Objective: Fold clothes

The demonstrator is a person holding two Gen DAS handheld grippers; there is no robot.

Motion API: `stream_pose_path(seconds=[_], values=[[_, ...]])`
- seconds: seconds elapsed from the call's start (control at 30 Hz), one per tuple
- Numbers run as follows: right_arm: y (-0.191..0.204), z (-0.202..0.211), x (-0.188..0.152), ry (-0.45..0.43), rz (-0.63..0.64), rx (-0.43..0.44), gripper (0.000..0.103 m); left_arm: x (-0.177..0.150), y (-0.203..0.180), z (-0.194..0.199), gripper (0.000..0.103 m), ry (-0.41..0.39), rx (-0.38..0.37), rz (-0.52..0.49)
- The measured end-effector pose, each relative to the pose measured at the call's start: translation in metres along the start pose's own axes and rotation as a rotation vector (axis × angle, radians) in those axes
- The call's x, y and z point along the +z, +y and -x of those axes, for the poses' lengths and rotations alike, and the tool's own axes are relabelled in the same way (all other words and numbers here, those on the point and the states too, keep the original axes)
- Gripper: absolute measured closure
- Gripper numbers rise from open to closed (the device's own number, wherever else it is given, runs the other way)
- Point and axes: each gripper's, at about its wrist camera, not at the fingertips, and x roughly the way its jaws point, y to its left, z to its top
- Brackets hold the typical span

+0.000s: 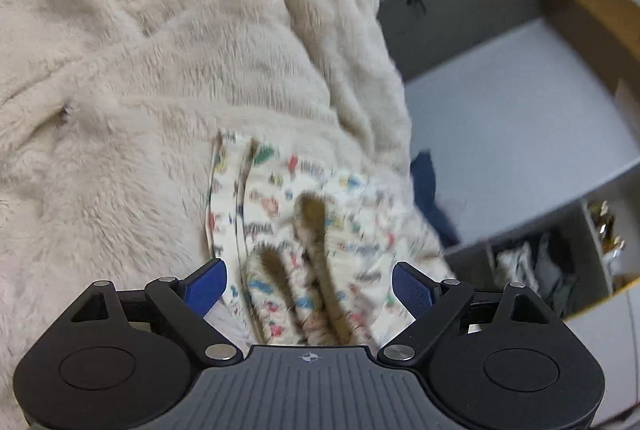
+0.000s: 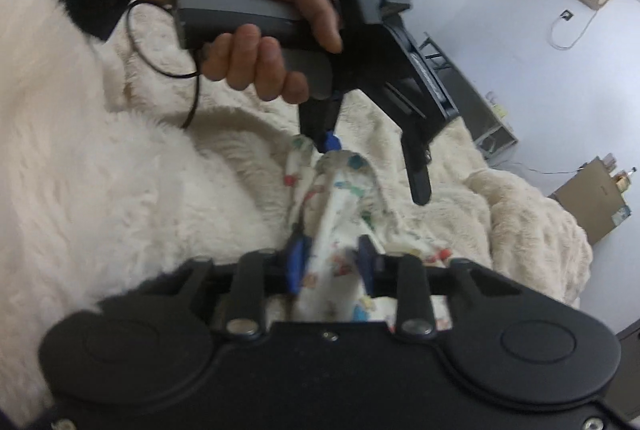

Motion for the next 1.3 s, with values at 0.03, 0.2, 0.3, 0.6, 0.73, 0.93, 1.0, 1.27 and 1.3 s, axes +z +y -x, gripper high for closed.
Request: stream_pose_path(seconds=[0.03, 0.2, 0.3, 0.6, 0.73, 0.93, 1.0, 1.27, 1.3], values=[[0.001, 0.0, 0.0, -0.001, -0.001, 0.0, 0.08, 0.002, -0.004, -0.005, 0.05, 0.023, 0.025, -0.027], [0.001, 0.001, -0.002, -0.005, -0.002, -0.005, 0.08, 0.012, -0.024, -0.017, 0.076, 0.047, 0.095, -0.137], [0.003, 0.003, -0.002, -0.01, 0.002, -0.017, 0.08, 0.014, -0.034, -0.014, 0.091, 0.021, 0.096, -0.182], [-0.016, 0.002, 0.01, -0.042, 0.122, -0.192, 0.052, 0.057, -0.06, 0.035, 0.092, -0.187, 0.004, -0.223], [-0.038, 0.025, 0.01, -0.061, 0.042, -0.049, 0.043, 0.063, -0.027, 0.026, 0.069, -0.076, 0.152, -0.151], [-0.146, 0.082, -0.048, -0.155, -0.444, 0.121, 0.034, 0.038, -0.02, 0.042, 0.038, -0.143, 0.228, -0.215], [-0.182, 0.1, -0.079, -0.162, -0.604, 0.088, 0.033, 0.034, -0.03, 0.051, 0.036, -0.184, 0.171, -0.241], [-0.265, 0.139, -0.229, -0.077, -1.122, -0.047, 0.031, -0.073, -0.147, 0.026, 0.029, -0.131, 0.281, -1.075], [-0.265, 0.142, -0.238, -0.064, -1.136, -0.049, 0.031, -0.09, -0.155, 0.02, 0.029, -0.107, 0.271, -1.156]])
